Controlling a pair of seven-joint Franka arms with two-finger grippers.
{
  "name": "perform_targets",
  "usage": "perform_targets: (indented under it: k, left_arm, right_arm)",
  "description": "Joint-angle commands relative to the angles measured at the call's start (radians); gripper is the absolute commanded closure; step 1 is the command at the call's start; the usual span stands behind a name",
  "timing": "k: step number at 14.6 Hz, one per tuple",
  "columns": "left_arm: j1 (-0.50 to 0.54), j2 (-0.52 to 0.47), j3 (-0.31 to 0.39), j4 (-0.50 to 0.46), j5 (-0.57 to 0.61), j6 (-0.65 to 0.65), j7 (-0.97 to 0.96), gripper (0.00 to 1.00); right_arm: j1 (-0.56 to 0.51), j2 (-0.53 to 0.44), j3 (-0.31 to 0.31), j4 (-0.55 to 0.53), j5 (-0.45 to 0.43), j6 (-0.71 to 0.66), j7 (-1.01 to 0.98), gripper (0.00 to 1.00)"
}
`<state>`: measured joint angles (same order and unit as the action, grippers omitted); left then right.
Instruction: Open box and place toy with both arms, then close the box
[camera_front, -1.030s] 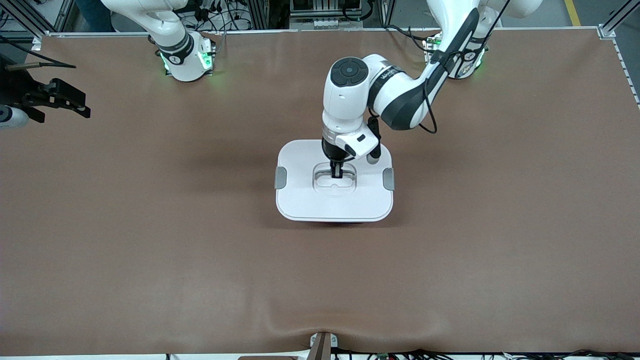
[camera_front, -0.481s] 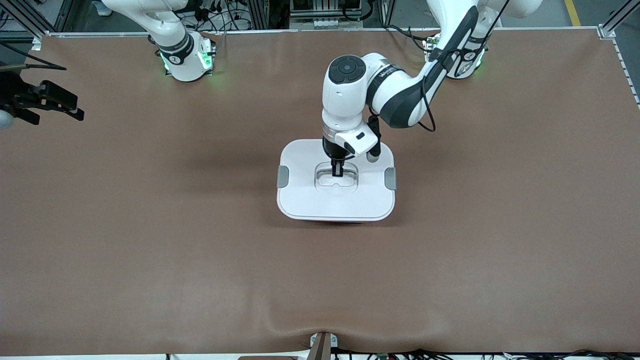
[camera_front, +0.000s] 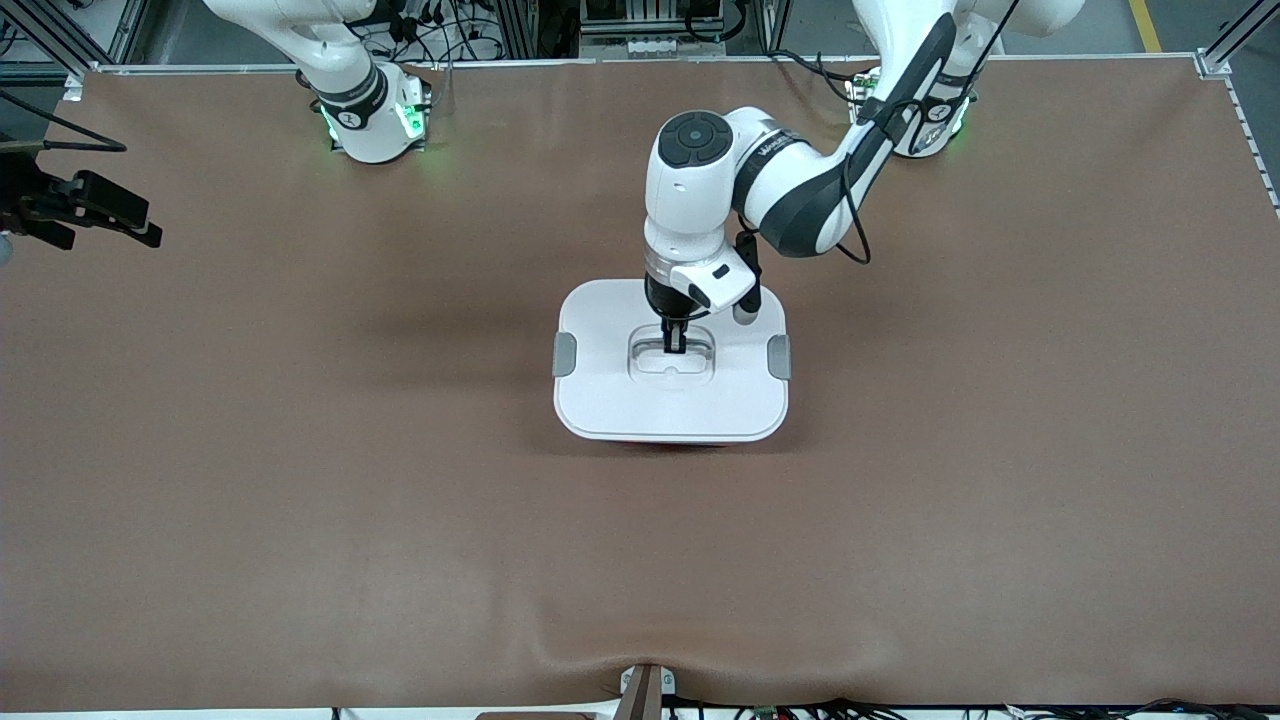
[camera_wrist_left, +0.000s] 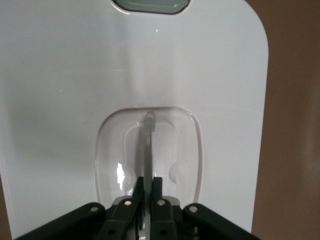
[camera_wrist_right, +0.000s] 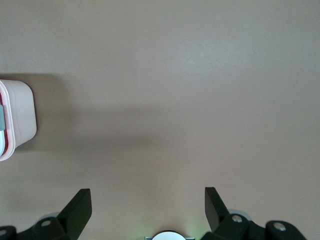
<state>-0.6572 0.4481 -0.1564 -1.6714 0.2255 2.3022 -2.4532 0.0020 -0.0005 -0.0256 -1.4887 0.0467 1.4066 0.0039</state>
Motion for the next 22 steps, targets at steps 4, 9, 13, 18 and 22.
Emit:
perform_targets:
  k: [4,9,13,18,22]
  left_arm:
    - [-0.009,-0.031,0.003,-0.056,0.031,0.034,-0.03,1.0]
    - [-0.012,-0.031,0.003,-0.064,0.031,0.04,-0.029,1.0]
    - [-0.013,-0.031,0.005,-0.064,0.031,0.042,-0.03,1.0]
    - [-0.013,-0.026,0.003,-0.064,0.051,0.054,-0.03,1.0]
    - [-0.019,-0.02,0.003,-0.064,0.058,0.065,-0.047,1.0]
  right_arm:
    - [-0.004,-0.004,0.006,-0.004,-0.021,0.006,0.024,0.0]
    - [-0.017,-0.001,0.0,-0.005,-0.021,0.008,0.019,0.0]
    - [-0.022,-0.001,0.001,-0.005,-0.021,0.005,0.019,0.0]
    - [-0.017,-0.001,0.001,-0.008,-0.025,0.018,0.016,0.0]
    - [-0.022,-0.007,0.001,-0.028,-0.065,0.042,0.015,0.0]
